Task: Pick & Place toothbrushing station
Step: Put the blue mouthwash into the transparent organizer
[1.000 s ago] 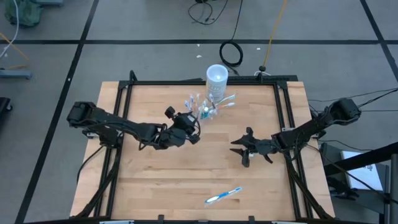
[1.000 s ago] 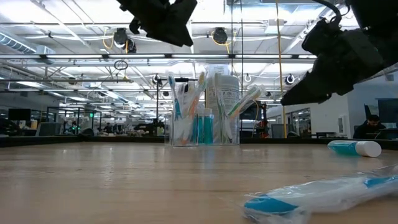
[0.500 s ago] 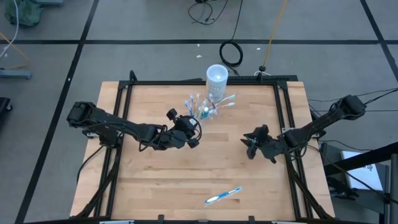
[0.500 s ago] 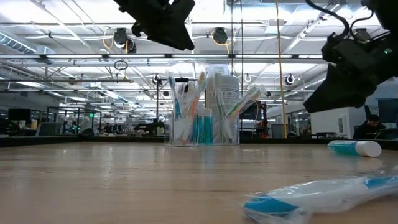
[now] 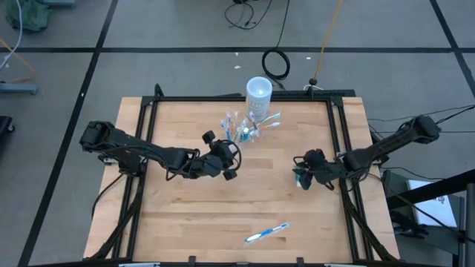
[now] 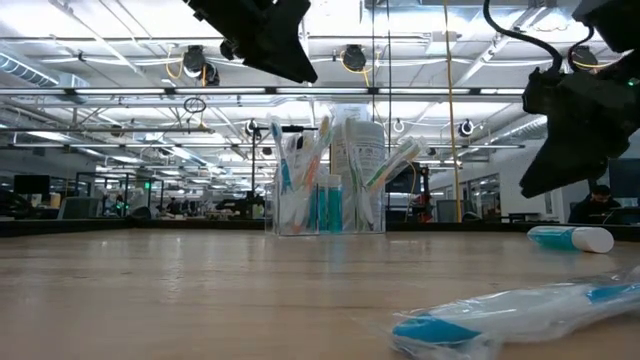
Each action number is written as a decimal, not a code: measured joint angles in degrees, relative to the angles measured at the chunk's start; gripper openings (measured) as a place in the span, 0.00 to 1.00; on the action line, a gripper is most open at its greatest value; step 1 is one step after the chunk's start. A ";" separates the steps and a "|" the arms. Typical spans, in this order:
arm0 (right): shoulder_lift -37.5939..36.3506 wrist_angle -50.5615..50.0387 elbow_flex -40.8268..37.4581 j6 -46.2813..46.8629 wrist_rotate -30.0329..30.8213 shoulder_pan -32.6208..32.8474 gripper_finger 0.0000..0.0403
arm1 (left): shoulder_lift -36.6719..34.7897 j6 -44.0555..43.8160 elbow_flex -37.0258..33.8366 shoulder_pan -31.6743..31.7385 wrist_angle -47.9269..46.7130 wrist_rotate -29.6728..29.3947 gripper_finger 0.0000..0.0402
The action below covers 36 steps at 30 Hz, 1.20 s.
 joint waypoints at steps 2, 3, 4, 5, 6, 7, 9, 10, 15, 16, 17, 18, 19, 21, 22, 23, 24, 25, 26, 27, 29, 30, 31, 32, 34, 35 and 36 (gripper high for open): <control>-2.15 -4.75 1.38 -0.53 -4.67 -1.64 0.35 | -0.28 0.93 0.00 0.07 -0.09 -1.05 0.39; -2.99 -7.38 2.34 -0.42 -6.61 -2.56 0.35 | -0.40 1.62 0.00 0.18 0.00 -1.39 0.39; -3.75 -9.93 3.27 0.03 -8.50 -3.50 0.35 | -0.45 2.28 0.00 0.32 0.26 -1.51 0.39; -4.28 -12.37 4.16 0.65 -10.18 -4.48 0.35 | -0.48 2.84 0.00 0.49 0.30 -1.53 0.39; -4.63 -14.16 4.82 1.01 -11.66 -5.42 0.35 | -0.47 3.12 0.00 0.68 0.18 -1.51 0.39; -4.84 -15.43 5.32 0.93 -13.33 -6.28 0.35 | -0.42 3.23 0.00 0.92 0.12 -1.49 0.39; -5.02 -15.95 5.41 -1.13 -16.65 -7.44 0.35 | -0.42 3.22 0.00 1.51 0.16 -1.51 0.39; -5.02 -15.81 5.22 -2.61 -18.49 -7.81 0.35 | -0.42 3.22 0.00 1.83 0.17 -1.51 0.39; -4.65 -15.05 3.73 -14.69 -19.97 -7.82 0.38 | -0.42 3.28 0.00 3.36 0.02 -1.52 0.39; -4.55 -14.35 3.46 -18.27 -19.95 -7.83 0.39 | -0.42 3.28 0.00 3.65 0.04 -1.51 0.39; -4.32 -13.18 3.21 -22.26 -19.88 -7.82 0.41 | -0.42 3.32 0.00 3.95 0.02 -1.51 0.39; -4.16 -11.98 3.00 -26.06 -19.92 -7.82 0.42 | -0.42 3.39 0.00 4.26 -0.04 -1.51 0.39; -4.12 -10.60 2.73 -29.84 -20.00 -7.82 0.42 | -0.42 3.40 0.00 4.50 -0.02 -1.51 0.39; -4.10 -7.11 2.06 -36.00 -20.21 -7.82 0.44 | -0.42 3.39 0.00 5.20 0.04 -1.07 0.39; -4.06 -5.49 1.63 -38.42 -20.27 -7.82 0.44 | -0.42 3.39 0.00 5.44 0.01 -0.66 0.39; -4.08 -4.08 1.21 -40.62 -20.81 -7.82 0.44 | -0.42 3.41 0.00 5.61 -0.04 -0.54 0.39; -4.08 -2.92 0.81 -43.03 -21.98 -7.83 0.44 | -0.42 3.66 0.00 5.87 -0.02 -0.54 0.39; -4.08 -2.16 0.43 -45.79 -23.29 -7.82 0.44 | -0.42 4.29 0.00 6.12 0.02 -0.55 0.39; -4.08 -1.77 -0.01 -48.63 -24.58 -7.82 0.44 | -0.42 5.04 0.00 6.35 0.02 -0.54 0.39; -4.08 -1.57 -0.53 -50.98 -25.62 -7.79 0.43 | -0.42 6.02 0.00 6.58 0.04 -0.52 0.39; -4.08 -1.36 -1.79 -54.03 -28.14 -7.78 0.43 | -0.42 8.03 0.00 7.10 0.02 -0.49 0.39; -4.06 -1.29 -2.35 -54.77 -29.63 -7.78 0.42 | -0.42 8.76 0.00 7.43 0.04 -0.49 0.39; -4.06 -1.12 -2.68 -55.04 -30.59 -7.78 0.42 | -0.42 9.21 0.00 7.78 0.12 -0.47 0.39; -4.06 -1.05 -2.69 -55.19 -30.60 -7.75 0.41 | -0.42 9.58 0.00 8.16 0.13 -0.45 0.39; -4.09 -0.74 -2.35 -56.05 -29.52 -7.75 0.40 | -0.42 9.86 0.00 9.10 0.13 -0.43 0.39; -4.09 -0.81 -2.27 -57.45 -28.42 -7.75 0.39 | -0.42 9.86 0.00 9.63 0.16 -0.42 0.39; -4.07 -1.16 -2.27 -58.51 -27.39 -7.76 0.39 | -0.42 9.86 0.00 10.13 0.24 -0.42 0.39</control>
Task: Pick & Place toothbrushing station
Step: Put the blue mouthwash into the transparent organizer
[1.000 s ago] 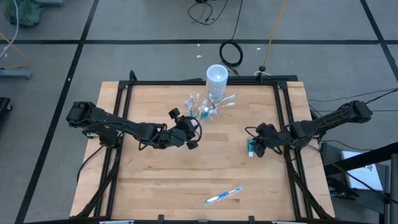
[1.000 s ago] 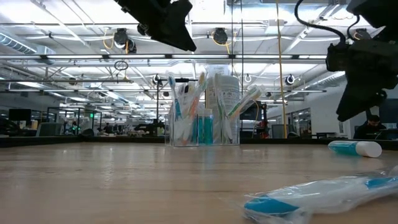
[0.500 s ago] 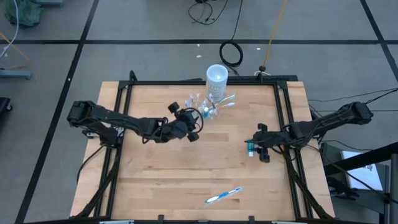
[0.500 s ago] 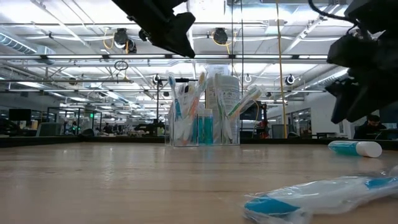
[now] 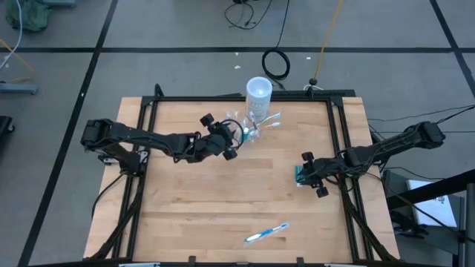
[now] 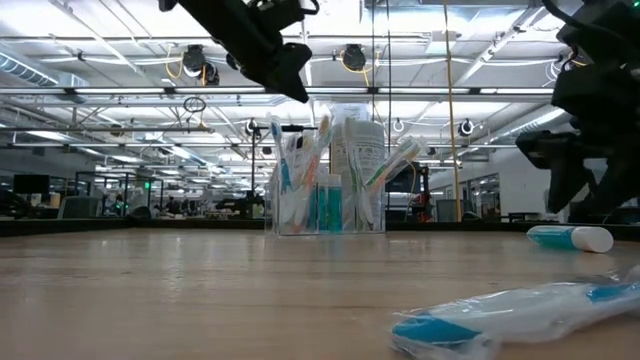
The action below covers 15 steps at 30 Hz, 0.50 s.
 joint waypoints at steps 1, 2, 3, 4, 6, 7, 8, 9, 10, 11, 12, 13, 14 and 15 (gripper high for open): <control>0.02 -0.32 0.00 -0.40 0.85 -0.06 0.38 | 0.00 0.00 0.00 0.55 0.07 0.00 0.39; 0.02 -0.39 0.00 -0.41 1.51 -0.06 0.38 | 0.00 0.00 0.00 1.10 0.06 0.00 0.39; -0.01 -0.28 0.00 -0.38 1.62 -0.06 0.37 | 0.02 0.02 0.00 1.63 0.07 0.00 0.39; -0.01 -0.24 0.00 -0.38 1.62 -0.08 0.37 | 0.02 0.04 0.00 2.23 0.07 0.00 0.39; 0.02 -0.38 0.00 -0.36 1.62 -0.08 0.37 | 0.02 0.04 0.00 3.34 0.05 0.00 0.39; 0.22 -0.29 0.00 -0.30 1.62 -0.08 0.37 | 0.02 0.04 0.00 3.85 0.03 0.02 0.39; 0.62 -0.10 0.00 -0.21 1.63 -0.08 0.37 | 0.02 0.04 0.00 4.35 0.02 0.28 0.39; 1.05 -0.05 0.00 -0.12 1.63 -0.08 0.37 | 0.02 0.04 0.00 4.84 0.02 0.98 0.39; 1.53 0.03 0.00 -0.14 1.65 -0.08 0.38 | 0.02 0.04 0.00 5.31 0.02 1.78 0.39; 2.29 0.56 0.00 -0.12 1.71 -0.08 0.38 | 0.02 0.02 0.00 5.71 0.04 2.86 0.39; 3.15 1.45 0.00 -0.18 2.21 -0.08 0.38 | 0.02 0.02 0.00 6.08 0.04 4.00 0.39; 3.98 2.30 0.00 -0.37 3.18 -0.06 0.38 | 0.02 0.02 0.00 6.39 0.11 5.06 0.39; 4.77 3.66 0.00 -0.39 4.01 -0.06 0.38 | 0.02 0.00 0.00 6.67 0.21 6.07 0.39; 5.54 5.50 0.00 -0.35 4.51 -0.07 0.38 | 0.02 -0.09 0.00 6.84 0.29 7.19 0.39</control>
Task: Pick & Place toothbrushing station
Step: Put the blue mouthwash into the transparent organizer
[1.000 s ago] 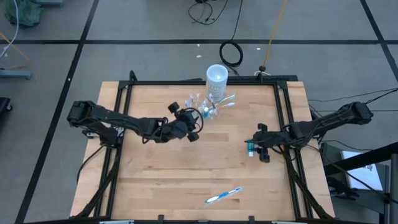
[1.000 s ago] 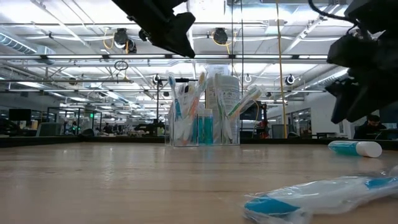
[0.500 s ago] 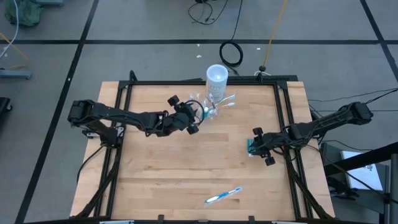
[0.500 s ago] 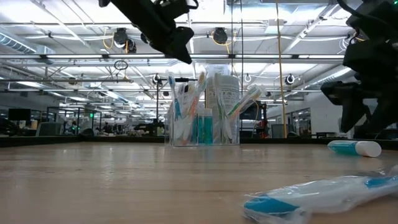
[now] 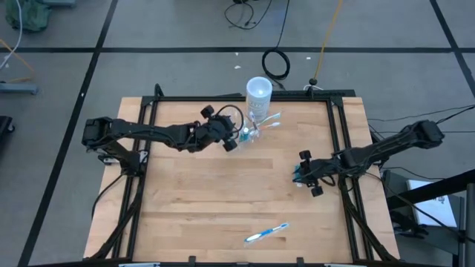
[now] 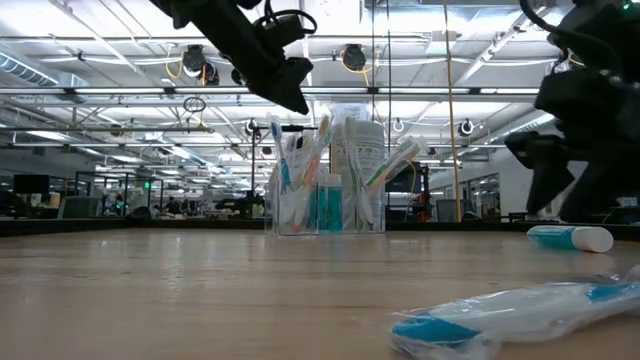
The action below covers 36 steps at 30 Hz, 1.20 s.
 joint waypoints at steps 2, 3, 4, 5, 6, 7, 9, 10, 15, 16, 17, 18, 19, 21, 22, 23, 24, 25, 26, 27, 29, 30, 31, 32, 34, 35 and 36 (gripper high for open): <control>1.40 2.52 0.25 0.03 -0.02 -0.01 0.38 | 0.00 -0.19 0.00 0.24 -0.01 1.60 0.39; 1.92 2.49 0.82 0.03 -0.05 -0.01 0.38 | 0.00 -0.21 0.00 0.36 0.03 2.13 0.39; 2.46 2.41 1.68 0.01 0.01 0.01 0.37 | 0.01 -0.15 0.00 0.35 0.16 2.63 0.39; 2.89 2.64 2.78 -0.24 0.21 0.01 0.37 | 0.02 0.06 0.00 0.34 0.60 2.75 0.39; 3.17 2.88 3.83 -0.92 0.42 0.01 0.37 | 0.02 0.31 0.00 0.34 1.24 2.76 0.39; 3.50 2.85 4.97 -1.70 0.86 0.01 0.38 | 0.02 0.33 0.00 0.34 1.80 2.86 0.39; 4.14 2.83 7.09 -2.73 1.38 0.00 0.38 | 0.02 0.36 0.00 0.34 2.29 2.88 0.39; 4.18 2.80 7.99 -2.92 1.37 0.01 0.38 | 0.02 0.67 0.00 0.34 2.45 2.88 0.39; 4.12 8.50 9.38 -9.95 1.36 -0.47 0.37 | 0.04 5.35 0.00 0.32 2.33 2.83 0.39; 4.15 8.97 9.38 -12.50 1.37 -0.72 0.37 | 0.04 6.80 0.00 0.32 1.97 2.73 0.39; 4.37 8.66 9.38 -14.85 1.59 -1.11 0.36 | 0.04 8.59 0.00 0.32 1.83 2.68 0.39; 4.80 7.57 9.38 -17.18 2.02 -1.79 0.37 | 0.03 10.55 -0.02 0.34 1.95 2.61 0.39; 5.27 6.03 9.38 -19.10 2.94 -2.55 0.37 | 0.04 12.08 0.00 0.34 2.11 2.21 0.39; 6.57 2.89 9.35 -22.37 4.09 -4.24 0.38 | 0.04 13.01 -0.02 0.32 2.98 0.32 0.39; 7.37 1.60 9.35 -23.64 4.86 -4.87 0.39 | 0.04 12.82 -0.02 0.33 3.10 -0.62 0.39; 8.26 0.26 9.35 -24.48 5.43 -5.37 0.40 | 0.04 12.39 -0.02 0.34 3.10 -1.09 0.39; 9.09 -1.28 9.35 -24.91 6.37 -5.66 0.41 | 0.04 12.06 -0.02 0.34 3.06 -1.25 0.39; 9.87 -2.74 9.35 -24.99 7.47 -5.66 0.42 | 0.04 11.72 -0.02 0.34 2.96 -1.26 0.39; 10.66 -3.69 9.35 -25.09 8.60 -5.53 0.43 | 0.04 11.38 -0.02 0.34 2.91 -1.34 0.39; 11.26 -4.29 9.35 -25.54 9.52 -5.32 0.44 | 0.04 11.11 -0.02 0.34 3.11 -1.32 0.39; 12.05 -5.24 9.35 -25.88 11.37 -4.86 0.46 | 0.04 10.76 -0.02 0.32 3.75 -1.31 0.39; 12.31 -5.49 9.40 -25.76 12.47 -4.68 0.47 | 0.04 10.74 -0.02 0.34 3.93 -1.31 0.39; 12.37 -6.56 9.68 -25.47 13.55 -4.45 0.48 | 0.03 10.73 -0.02 0.34 3.93 -1.31 0.39; 12.27 -8.42 10.28 -25.44 14.48 -4.34 0.49 | 0.02 10.73 -0.02 0.37 3.93 -1.31 0.39; 12.05 -13.65 12.50 -25.38 14.83 -4.34 0.51 | 0.04 10.37 -0.02 0.38 3.91 -1.31 0.39; 11.95 -16.62 13.82 -25.00 14.53 -4.34 0.52 | 0.04 10.34 -0.02 0.38 3.91 -1.31 0.39; 11.94 -19.88 15.30 -23.82 13.68 -4.34 0.52 | 0.04 10.34 -0.02 0.38 3.91 -1.31 0.39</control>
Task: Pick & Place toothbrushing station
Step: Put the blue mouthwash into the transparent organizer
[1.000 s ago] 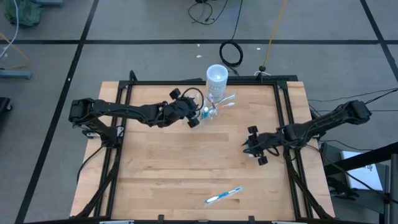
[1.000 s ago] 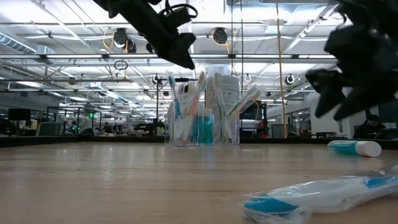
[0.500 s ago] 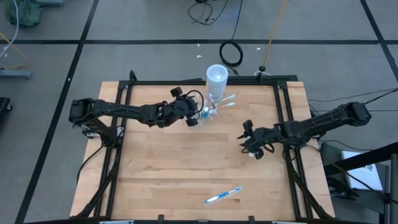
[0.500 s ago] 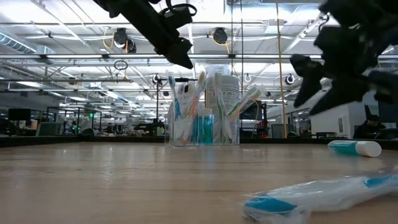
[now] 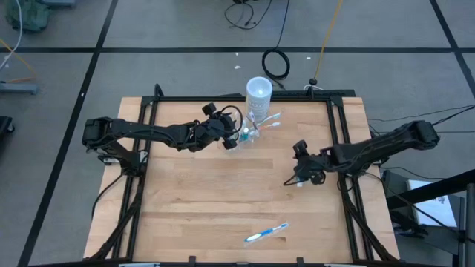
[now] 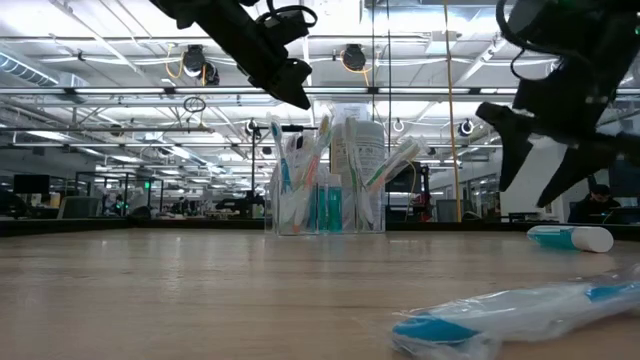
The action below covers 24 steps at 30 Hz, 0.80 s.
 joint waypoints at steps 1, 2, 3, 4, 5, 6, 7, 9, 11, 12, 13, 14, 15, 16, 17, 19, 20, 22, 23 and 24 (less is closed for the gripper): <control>0.00 -3.06 1.52 1.70 -1.27 0.00 0.53 | -0.01 0.00 0.00 0.00 -0.06 0.00 0.39; 0.00 -5.48 2.99 3.59 -3.19 -0.02 0.53 | -0.01 0.00 0.00 0.00 -0.07 0.01 0.39; 0.00 -7.12 4.21 5.86 -5.72 -0.04 0.52 | -0.02 0.01 0.00 0.00 -0.11 0.14 0.39; -0.03 -7.80 4.92 8.11 -8.02 -0.04 0.52 | -0.01 0.00 0.01 0.00 -0.13 0.48 0.39; -0.04 -8.08 5.16 10.12 -9.70 -0.04 0.52 | 0.00 0.00 0.00 0.00 -0.14 0.90 0.39; -0.04 -8.70 5.19 11.49 -10.96 0.00 0.51 | 0.00 0.00 0.00 0.00 -0.16 1.03 0.39; 0.13 -9.55 5.03 11.89 -11.33 0.00 0.51 | 0.00 0.00 0.00 0.00 -0.20 1.03 0.39; 0.73 -11.62 4.21 10.68 -12.18 -0.02 0.50 | -0.02 0.02 0.00 -0.02 -0.37 1.03 0.39; 1.41 -12.75 2.65 8.59 -12.26 -0.02 0.50 | -0.01 -0.02 0.00 -0.07 -0.89 1.06 0.39; 1.78 -12.29 1.62 7.69 -12.33 -0.02 0.50 | -0.01 -0.14 0.00 -0.07 -1.03 1.07 0.39; 2.18 -11.08 0.77 6.69 -12.34 0.01 0.50 | 0.00 -0.21 0.00 -0.07 -1.08 1.07 0.39; 2.48 -9.38 -0.07 5.35 -12.29 0.22 0.50 | 0.00 -0.22 0.00 -0.09 -1.04 1.08 0.39; 2.76 -7.57 -0.78 3.68 -12.11 0.55 0.50 | -0.01 -0.23 0.00 -0.09 -1.03 1.07 0.39; 3.08 -5.58 -1.43 1.94 -11.66 0.92 0.50 | -0.02 -0.25 0.00 -0.09 -1.03 1.09 0.39; 3.29 -3.54 -1.93 0.47 -10.54 1.39 0.50 | -0.02 -0.30 0.00 -0.09 -1.05 1.09 0.39; 3.88 0.25 -2.82 -0.21 -7.59 2.43 0.50 | -0.02 -0.90 0.00 -0.09 -1.03 1.11 0.39; 4.18 1.52 -3.16 0.68 -6.02 2.97 0.50 | -0.01 -1.46 0.00 -0.09 -1.01 1.13 0.39; 4.30 3.96 -3.85 2.58 -5.39 4.06 0.50 | 0.00 -1.75 0.00 -0.09 -1.01 1.18 0.39; 4.42 5.45 -4.18 2.73 -6.25 4.65 0.50 | 0.00 -1.69 0.00 -0.09 -1.01 1.20 0.39; 4.66 6.69 -4.48 2.17 -7.72 5.35 0.50 | -0.01 -1.55 0.00 -0.09 -0.98 1.20 0.39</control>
